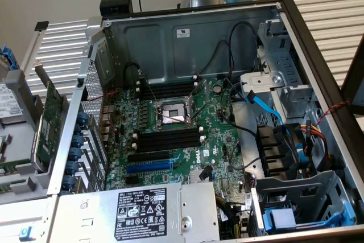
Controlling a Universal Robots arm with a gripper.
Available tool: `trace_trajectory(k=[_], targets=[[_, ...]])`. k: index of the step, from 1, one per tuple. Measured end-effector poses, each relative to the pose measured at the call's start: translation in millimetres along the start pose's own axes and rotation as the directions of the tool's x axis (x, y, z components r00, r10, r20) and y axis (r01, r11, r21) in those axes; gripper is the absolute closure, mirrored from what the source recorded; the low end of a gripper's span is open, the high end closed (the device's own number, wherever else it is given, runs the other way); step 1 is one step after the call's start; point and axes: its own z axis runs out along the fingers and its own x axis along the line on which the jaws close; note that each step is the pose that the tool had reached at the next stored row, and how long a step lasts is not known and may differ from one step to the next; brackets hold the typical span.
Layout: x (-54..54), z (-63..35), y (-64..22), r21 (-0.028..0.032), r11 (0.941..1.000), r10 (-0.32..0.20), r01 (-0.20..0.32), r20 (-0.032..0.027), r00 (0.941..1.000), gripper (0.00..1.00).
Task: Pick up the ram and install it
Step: 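Pick up the ram and move it above insertion slot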
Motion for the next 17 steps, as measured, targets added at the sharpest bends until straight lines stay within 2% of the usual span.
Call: trace_trajectory(k=[3, 7, 8, 13, 17], targets=[[0.0, 0.1, 0.0, 0.0009, 0.9985, -0.055, 0.055, -0.001, 0.9985, 0.89], [0.0, 0.3, 0.0, 0.0018, 0.992, -0.127, 0.127, -0.003, 0.9919, 0.89], [0.0, 0.3, 0.0, 0.0019, 0.9868, -0.162, 0.162, -0.0043, 0.9867, 0.89], [0.0, 0.4, 0.0, 0.0014, 0.968, -0.251, 0.251, -0.0084, 0.9679, 0.89], [0.0, 0.5, 0.0, 0.0007, 0.9469, -0.321, 0.321, -0.0116, 0.9469, 0.89]])
